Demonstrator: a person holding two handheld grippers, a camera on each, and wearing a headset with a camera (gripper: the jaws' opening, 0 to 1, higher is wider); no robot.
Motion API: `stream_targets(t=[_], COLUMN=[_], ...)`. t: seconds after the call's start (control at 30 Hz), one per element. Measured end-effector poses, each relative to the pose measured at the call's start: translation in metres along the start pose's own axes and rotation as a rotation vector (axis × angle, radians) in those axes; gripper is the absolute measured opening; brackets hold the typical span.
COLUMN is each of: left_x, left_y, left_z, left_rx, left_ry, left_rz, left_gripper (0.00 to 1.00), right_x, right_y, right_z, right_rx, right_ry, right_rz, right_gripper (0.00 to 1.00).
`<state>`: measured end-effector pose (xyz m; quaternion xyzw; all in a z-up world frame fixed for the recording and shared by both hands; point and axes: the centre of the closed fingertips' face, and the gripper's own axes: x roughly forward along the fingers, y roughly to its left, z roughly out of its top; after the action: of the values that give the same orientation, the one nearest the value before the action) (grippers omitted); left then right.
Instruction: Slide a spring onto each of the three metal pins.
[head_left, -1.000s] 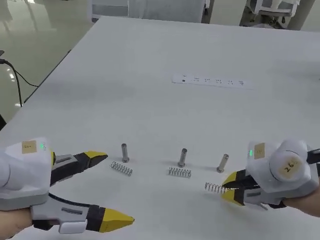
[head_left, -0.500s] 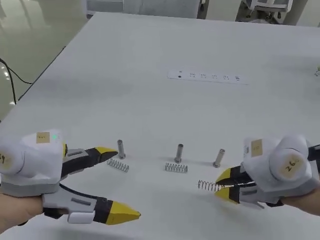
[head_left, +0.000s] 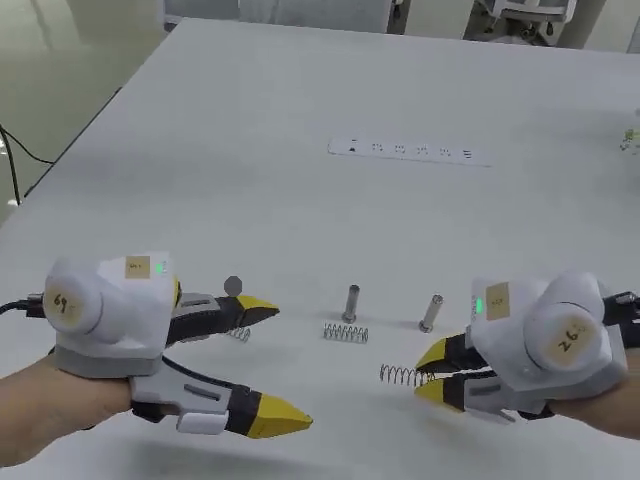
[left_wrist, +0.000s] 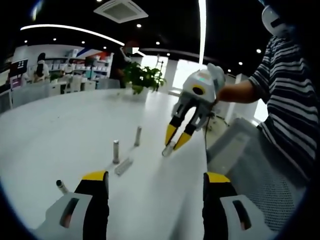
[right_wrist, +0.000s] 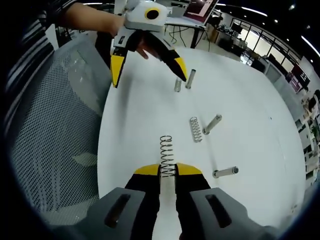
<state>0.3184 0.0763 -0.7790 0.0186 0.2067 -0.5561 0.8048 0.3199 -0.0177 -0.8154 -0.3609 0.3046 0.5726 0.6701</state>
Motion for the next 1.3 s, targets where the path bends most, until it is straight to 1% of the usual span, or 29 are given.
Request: stream_targets(t=[0.13,0.23,0.27,0.33,0.53,0.67,0.8,0.93,1.03,1.17,1.3], left_x=[0.007,0.013,0.015,0.019,0.028,0.032,0.036,0.042,0.045,0.046,0.047], left_y=[-0.003,-0.009,-0.01,-0.012,-0.016,-0.017,-0.018,-0.023,-0.026,-0.028,-0.029], left_z=[0.002,0.004,0.004,0.005,0.009,0.01,0.011,0.011,0.011,0.014,0.015], left_rx=[0.006,0.015,0.019,0.022,0.047,0.062,0.068,0.07,0.079,0.071,0.073], left_ry=[-0.003,-0.001,-0.001,0.0,0.007,0.007,0.004,0.004,0.007,-0.009,-0.014], left_rz=[-0.022,-0.049,-0.051,-0.059,-0.081,-0.089,-0.097,-0.125,-0.132,-0.14,-0.142], left_gripper=[0.66,0.56,0.54,0.53,0.45,0.39,0.35,0.27,0.26,0.17,0.15], right_x=[0.0,0.0,0.0,-0.001,-0.003,-0.005,-0.006,-0.006,-0.007,-0.007,-0.007], right_y=[0.004,0.007,0.008,0.009,0.012,0.011,0.012,0.014,0.014,0.014,0.015], right_z=[0.004,0.01,0.011,0.016,0.027,0.03,0.032,0.035,0.039,0.042,0.043], right_rx=[-0.01,-0.015,-0.016,-0.013,-0.02,-0.018,-0.017,-0.029,-0.031,-0.034,-0.036], right_ry=[-0.006,-0.013,-0.016,-0.027,-0.049,-0.058,-0.066,-0.068,-0.077,-0.086,-0.089], right_rz=[0.007,0.008,0.009,0.011,0.015,0.014,0.017,0.022,0.022,0.023,0.026], right_gripper=[0.08,0.08,0.08,0.08,0.08,0.08,0.08,0.08,0.08,0.08,0.08])
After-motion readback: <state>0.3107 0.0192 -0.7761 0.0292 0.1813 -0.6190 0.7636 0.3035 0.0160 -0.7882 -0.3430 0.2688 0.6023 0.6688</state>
